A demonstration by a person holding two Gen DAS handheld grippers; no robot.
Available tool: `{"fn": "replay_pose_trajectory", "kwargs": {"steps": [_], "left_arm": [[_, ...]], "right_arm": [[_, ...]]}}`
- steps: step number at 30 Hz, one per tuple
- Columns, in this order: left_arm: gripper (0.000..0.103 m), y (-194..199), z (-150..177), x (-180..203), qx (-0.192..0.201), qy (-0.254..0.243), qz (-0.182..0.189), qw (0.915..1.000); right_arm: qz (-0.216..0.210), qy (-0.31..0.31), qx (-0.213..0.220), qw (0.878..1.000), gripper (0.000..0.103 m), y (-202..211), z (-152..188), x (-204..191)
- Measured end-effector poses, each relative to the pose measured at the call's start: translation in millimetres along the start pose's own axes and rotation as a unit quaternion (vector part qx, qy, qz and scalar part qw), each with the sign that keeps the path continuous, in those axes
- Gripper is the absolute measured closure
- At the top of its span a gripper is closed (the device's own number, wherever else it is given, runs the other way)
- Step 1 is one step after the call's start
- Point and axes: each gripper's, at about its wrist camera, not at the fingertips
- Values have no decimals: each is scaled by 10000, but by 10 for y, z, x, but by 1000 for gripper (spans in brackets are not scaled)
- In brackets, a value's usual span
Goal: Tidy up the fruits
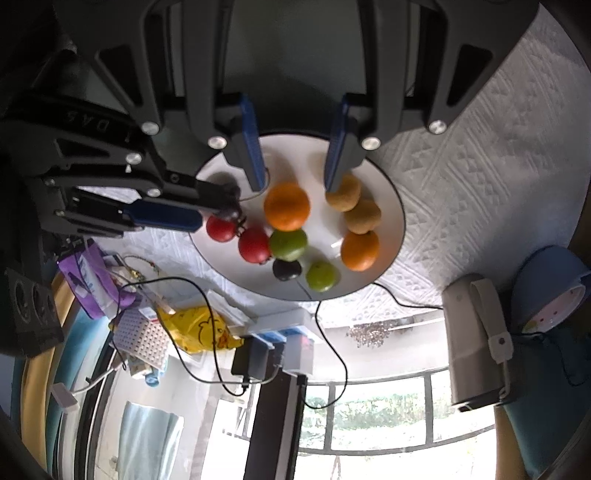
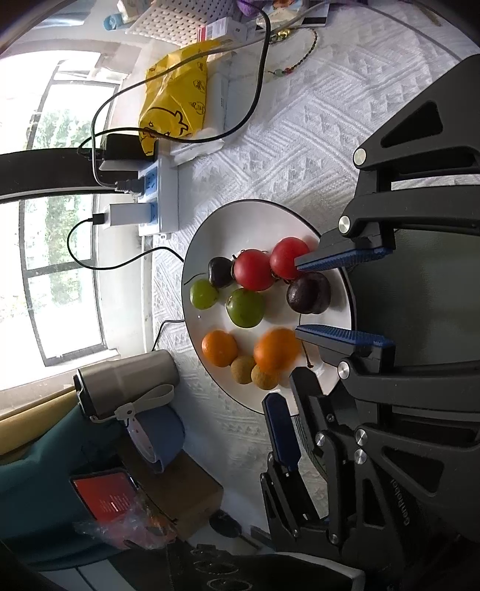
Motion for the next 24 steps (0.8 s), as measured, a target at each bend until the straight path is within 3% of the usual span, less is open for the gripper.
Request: {"fn": "replay_pose_trajectory", "kwargs": {"steps": [8, 12, 24], "left_arm": [[67, 245, 65, -15, 181, 96, -29, 9998], [59, 409, 106, 8, 342, 103, 27, 9994], [58, 912, 298, 66, 672, 171, -88, 9976]], "right_arm": [[20, 90, 120, 9999, 71, 169, 66, -111], [12, 137, 190, 9997, 71, 272, 109, -195], [27, 318, 463, 9984, 71, 656, 269, -457]]}}
Point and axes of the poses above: each gripper's, at about its wrist camera, not at the fingertips, and y roughly against the way its jaws point, x to its right, z to its underside, and after that the axes turned 11 degrees about -y, right-handed
